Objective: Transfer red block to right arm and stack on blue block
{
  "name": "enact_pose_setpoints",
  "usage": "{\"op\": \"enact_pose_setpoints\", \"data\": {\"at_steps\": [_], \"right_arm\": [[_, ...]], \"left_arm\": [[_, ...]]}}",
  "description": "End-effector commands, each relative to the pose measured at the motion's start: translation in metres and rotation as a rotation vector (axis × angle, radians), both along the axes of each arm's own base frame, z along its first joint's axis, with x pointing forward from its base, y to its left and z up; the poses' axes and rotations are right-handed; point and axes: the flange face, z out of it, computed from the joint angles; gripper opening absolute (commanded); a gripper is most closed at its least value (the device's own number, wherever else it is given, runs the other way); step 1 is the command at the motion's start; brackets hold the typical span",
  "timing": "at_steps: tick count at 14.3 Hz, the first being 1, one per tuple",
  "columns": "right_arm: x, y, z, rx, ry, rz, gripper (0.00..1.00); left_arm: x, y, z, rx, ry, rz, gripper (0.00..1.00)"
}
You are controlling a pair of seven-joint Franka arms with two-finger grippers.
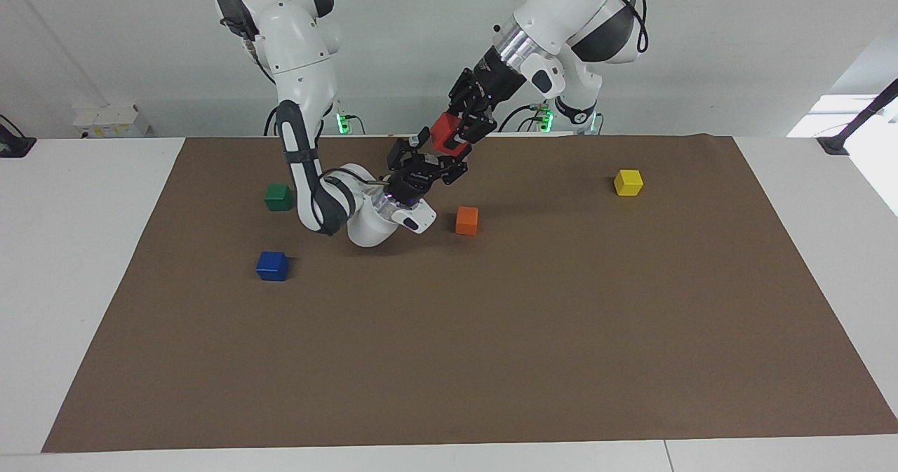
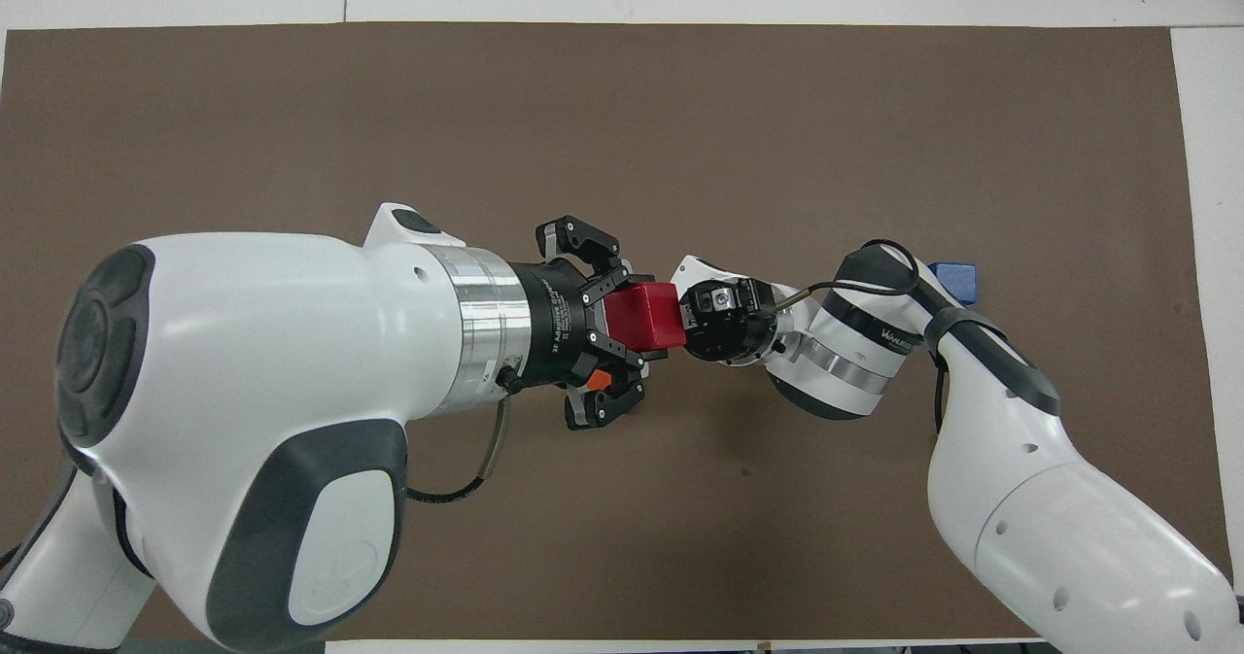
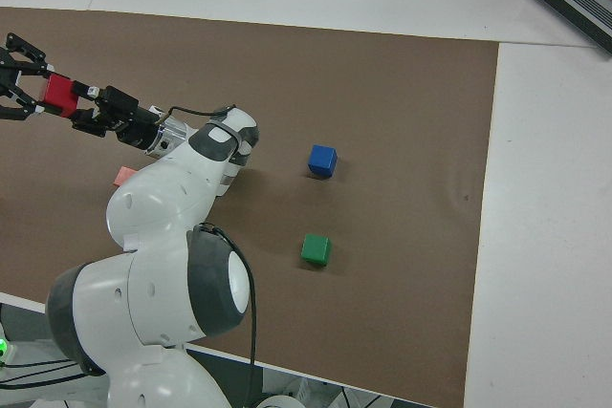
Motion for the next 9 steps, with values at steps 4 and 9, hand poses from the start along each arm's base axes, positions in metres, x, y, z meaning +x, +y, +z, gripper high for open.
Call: {"op": "enact_pose_setpoints", "data": {"at_steps": [4, 9], "right_arm": [[0.004, 0.0054, -0.003, -0.01, -0.009, -0.034, 0.0], [0.0054, 0.0044, -0.001, -0.029, -0.016, -0.036, 0.0]], "left_arm": [[-0.0019, 0.0036, -0.0068, 0.031, 0.01, 0.031, 0.0], [0.0002, 0.0071, -0.0093, 0.047, 0.008, 0.019, 0.39]]}}
